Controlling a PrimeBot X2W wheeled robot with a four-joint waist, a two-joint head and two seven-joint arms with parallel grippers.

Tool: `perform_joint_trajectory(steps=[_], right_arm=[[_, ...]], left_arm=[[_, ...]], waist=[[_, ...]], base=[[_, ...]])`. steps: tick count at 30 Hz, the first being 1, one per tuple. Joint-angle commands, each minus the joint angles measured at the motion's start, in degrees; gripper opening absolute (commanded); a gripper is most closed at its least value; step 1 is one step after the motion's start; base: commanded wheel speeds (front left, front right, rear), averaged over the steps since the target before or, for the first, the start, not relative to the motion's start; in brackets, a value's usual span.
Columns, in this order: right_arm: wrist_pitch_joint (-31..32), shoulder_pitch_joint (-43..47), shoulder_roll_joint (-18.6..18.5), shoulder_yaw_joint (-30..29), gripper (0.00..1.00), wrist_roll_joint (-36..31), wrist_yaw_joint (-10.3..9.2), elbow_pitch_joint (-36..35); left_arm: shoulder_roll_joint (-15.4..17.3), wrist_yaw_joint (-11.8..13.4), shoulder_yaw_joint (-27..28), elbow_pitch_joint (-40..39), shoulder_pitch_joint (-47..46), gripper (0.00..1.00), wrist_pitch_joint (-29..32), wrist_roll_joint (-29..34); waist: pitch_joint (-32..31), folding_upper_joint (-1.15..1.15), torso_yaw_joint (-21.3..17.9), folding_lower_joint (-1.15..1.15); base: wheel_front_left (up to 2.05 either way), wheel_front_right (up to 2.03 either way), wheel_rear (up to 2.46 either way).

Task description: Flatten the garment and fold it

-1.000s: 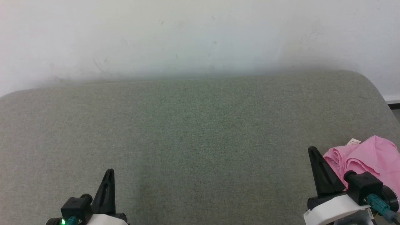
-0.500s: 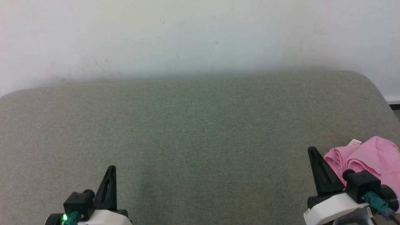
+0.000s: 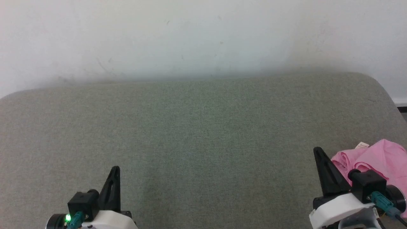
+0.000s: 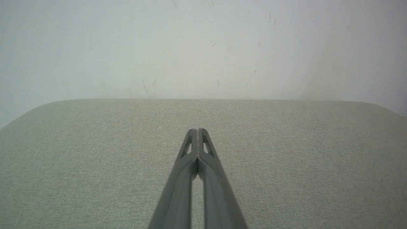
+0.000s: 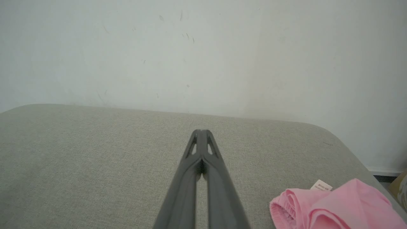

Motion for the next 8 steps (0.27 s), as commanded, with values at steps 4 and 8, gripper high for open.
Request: perform_joint_trajectory(steps=[4,8], right_arm=[[0.42,-0.91,0.10,-0.13,0.00,-0.56,-0.02,0.34],[0.63,-1.12,0.11,-0.18,0.00,-0.74,-0.02,0.46]], left_arm=[[-0.40,0.38,-0.12,-0.59,-1.17,0.00,0.64,0.86],[-0.52,0.46,-0.15,-0.80,-1.38,0.00,1.11,1.20]], waist=[[0.01,0.00,0.08,0.00],[0.02,0.00,0.15,0.00]], base=[[0.00,0.00,0.00],[0.00,0.00,0.00]])
